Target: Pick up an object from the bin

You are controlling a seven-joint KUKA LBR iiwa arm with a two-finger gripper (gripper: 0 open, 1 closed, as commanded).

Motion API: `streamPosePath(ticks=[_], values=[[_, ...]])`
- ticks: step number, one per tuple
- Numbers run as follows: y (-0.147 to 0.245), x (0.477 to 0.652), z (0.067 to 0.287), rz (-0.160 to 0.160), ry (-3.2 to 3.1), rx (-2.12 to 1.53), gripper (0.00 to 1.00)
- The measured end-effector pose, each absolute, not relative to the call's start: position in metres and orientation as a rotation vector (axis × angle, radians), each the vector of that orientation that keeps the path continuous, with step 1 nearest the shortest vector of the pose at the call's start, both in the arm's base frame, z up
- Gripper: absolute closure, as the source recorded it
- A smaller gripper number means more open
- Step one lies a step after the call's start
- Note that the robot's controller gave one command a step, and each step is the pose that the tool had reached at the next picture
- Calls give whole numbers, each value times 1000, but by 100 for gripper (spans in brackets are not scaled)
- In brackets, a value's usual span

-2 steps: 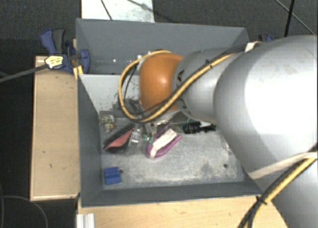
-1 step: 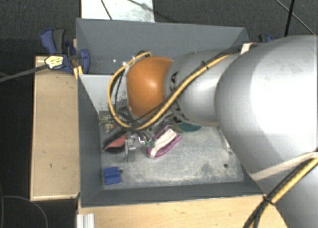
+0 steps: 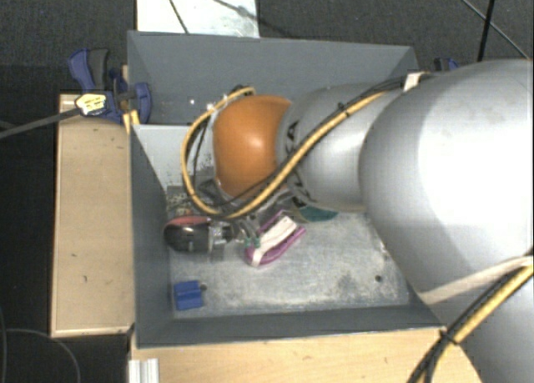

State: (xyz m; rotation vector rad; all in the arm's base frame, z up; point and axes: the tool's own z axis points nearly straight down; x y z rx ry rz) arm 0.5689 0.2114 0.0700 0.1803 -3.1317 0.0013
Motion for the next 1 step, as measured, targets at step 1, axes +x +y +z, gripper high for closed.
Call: streamPosePath(ticks=[1], values=[[211, 566, 257, -5, -3147, 166, 100]])
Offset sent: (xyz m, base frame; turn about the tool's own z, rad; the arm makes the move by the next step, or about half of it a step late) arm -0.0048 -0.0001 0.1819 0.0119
